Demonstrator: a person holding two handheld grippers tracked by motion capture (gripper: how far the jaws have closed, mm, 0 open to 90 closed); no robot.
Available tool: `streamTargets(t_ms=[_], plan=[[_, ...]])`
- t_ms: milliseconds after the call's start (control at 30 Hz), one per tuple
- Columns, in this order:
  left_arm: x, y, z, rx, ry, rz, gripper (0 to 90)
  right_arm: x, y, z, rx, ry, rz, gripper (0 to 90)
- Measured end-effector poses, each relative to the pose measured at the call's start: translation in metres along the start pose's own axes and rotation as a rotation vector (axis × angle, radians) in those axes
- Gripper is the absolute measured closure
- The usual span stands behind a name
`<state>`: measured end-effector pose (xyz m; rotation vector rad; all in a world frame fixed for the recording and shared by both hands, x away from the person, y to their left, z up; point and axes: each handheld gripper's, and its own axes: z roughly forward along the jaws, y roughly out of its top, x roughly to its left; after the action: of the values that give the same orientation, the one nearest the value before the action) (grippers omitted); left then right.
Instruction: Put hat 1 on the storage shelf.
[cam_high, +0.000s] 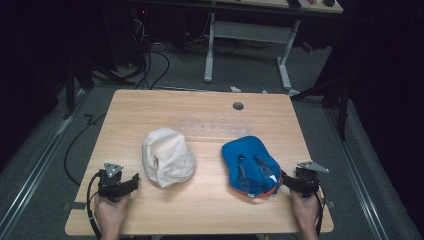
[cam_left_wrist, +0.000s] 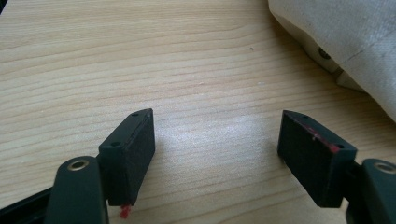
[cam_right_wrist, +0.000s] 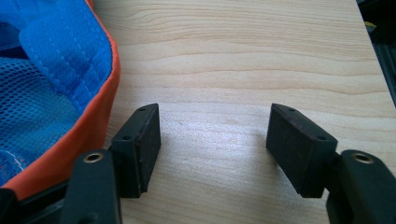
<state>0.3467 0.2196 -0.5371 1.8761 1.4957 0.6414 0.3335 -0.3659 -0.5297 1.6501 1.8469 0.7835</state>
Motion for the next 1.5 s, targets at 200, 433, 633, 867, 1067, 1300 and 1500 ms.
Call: streamTargets(t_ms=[200, 433, 633, 867, 1067, 1300, 1500], plan=[[0.001, 0.0, 0.0, 0.005, -0.021, 0.002, 24.7, 0.0, 0.0, 0.0, 0.0, 0.002, -0.003, 34.6], [0.002, 0.0, 0.001, 0.002, -0.033, 0.0, 22.8, 0.0, 0.0, 0.0, -0.001, 0.002, -0.003, 34.3], [0.0, 0.0, 0.001, 0.007, -0.02, 0.017, 23.5, 0.0, 0.0, 0.0, 0.0, 0.003, -0.005, 33.8], [0.006, -0.001, -0.002, -0.011, -0.054, -0.02, 28.1, 0.0, 0.0, 0.0, 0.0, 0.004, -0.007, 33.7], [0.012, -0.003, -0.006, -0.024, -0.103, -0.075, 29.6, 0.0, 0.0, 0.0, 0.002, 0.002, -0.011, 33.6], [0.011, -0.005, -0.013, -0.029, -0.123, -0.121, 25.5, 0.0, 0.0, 0.0, 0.002, 0.002, -0.011, 33.5], [0.008, -0.003, -0.024, -0.055, -0.163, -0.128, 22.6, 0.0, 0.0, 0.0, 0.003, 0.002, -0.008, 33.5]])
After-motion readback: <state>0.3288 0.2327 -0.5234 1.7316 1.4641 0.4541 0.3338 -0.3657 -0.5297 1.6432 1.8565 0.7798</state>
